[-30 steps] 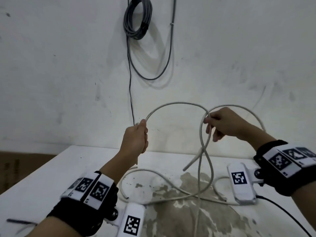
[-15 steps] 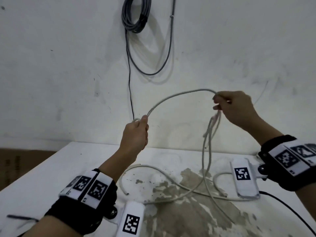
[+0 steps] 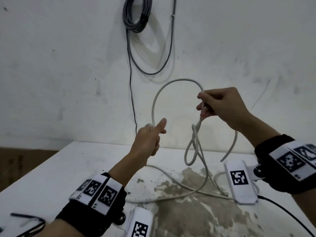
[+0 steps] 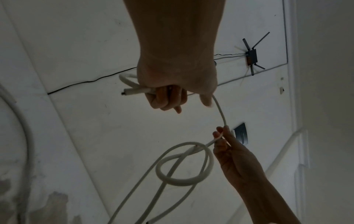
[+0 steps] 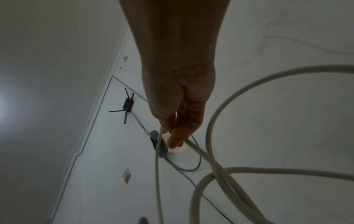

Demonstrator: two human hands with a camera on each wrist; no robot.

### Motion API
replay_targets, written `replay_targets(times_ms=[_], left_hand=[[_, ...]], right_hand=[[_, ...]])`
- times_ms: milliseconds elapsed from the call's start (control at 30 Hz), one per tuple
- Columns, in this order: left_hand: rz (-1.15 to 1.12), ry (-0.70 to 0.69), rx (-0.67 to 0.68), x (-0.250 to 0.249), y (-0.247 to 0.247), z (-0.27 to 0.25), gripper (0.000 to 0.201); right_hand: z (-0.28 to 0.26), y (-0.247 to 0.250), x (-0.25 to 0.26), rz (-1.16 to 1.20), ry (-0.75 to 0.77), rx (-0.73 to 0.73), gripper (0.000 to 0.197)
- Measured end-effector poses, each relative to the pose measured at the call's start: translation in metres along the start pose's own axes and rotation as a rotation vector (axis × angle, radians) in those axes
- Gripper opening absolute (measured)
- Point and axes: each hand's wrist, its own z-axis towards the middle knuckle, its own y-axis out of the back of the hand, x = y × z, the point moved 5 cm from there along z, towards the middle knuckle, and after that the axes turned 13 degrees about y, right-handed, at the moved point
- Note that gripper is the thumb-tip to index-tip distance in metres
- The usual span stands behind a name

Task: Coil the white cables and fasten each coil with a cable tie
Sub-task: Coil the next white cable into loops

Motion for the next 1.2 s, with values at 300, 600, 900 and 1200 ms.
replay_targets(times_ms=[300, 600, 900, 1200], left_hand=[[0.183, -0.001, 0.199, 0.007, -0.008, -0.005, 0.032], [-0.368, 0.175, 0.281, 0.0, 0.006, -0.002, 0.037], [-0.665, 0.148, 0.334, -0.006, 0.016, 0.0, 0.032], [-0.27, 0.154, -0.031, 0.025, 0.037, 0.013, 0.027]], right_hand=[[-0.005, -0.032, 0.018, 0.173, -0.03, 0.106, 0.018], [-0.02, -0.035, -0.018, -0.082, -0.101, 0.13, 0.029], [-0.035, -0.038, -0.042, -0.362, -0.257, 0.358, 0.026], [-0.049, -0.032, -0.053, -0.028, -0.293, 0.326, 0.013]])
